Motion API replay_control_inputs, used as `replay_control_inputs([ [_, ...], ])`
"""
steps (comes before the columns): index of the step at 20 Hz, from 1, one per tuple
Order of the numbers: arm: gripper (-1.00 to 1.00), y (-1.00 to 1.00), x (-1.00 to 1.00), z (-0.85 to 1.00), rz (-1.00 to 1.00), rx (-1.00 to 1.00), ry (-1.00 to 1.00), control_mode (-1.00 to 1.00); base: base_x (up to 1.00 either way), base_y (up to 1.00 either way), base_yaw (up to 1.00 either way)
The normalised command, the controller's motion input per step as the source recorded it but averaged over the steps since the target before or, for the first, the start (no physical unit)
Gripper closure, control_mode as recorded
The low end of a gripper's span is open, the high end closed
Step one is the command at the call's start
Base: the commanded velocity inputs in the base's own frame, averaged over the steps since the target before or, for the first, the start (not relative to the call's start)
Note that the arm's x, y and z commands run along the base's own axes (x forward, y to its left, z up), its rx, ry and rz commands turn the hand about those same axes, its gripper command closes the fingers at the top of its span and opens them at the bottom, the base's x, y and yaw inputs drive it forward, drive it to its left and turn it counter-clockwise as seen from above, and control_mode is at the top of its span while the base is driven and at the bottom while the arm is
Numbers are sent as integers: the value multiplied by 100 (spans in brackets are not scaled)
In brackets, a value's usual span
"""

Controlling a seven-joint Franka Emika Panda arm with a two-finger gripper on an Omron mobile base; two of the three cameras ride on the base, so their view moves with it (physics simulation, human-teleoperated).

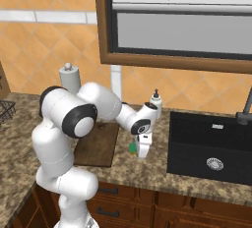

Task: Pick up the sponge from the counter and clean the cutting board by briefly scrubbing or pressing down on the cutting board. Once finished, release the sponge.

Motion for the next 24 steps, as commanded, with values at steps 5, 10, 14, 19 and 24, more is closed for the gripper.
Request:
replay_control_inputs([
  [5, -100, 0, -1, 0, 0, 0, -2, -100, 0, 0, 0],
  [10, -100, -2, -45, 35, 3, 0, 0, -100, 0, 0, 0],
  [14, -100, 2, -100, 100, 11, 0, -4, -100, 0, 0, 0],
  [19, -100, 34, -100, 100, 17, 0, 0, -100, 0, 0, 0],
  [24, -100, 75, -93, 100, 27, 0, -2, -100, 0, 0, 0],
])
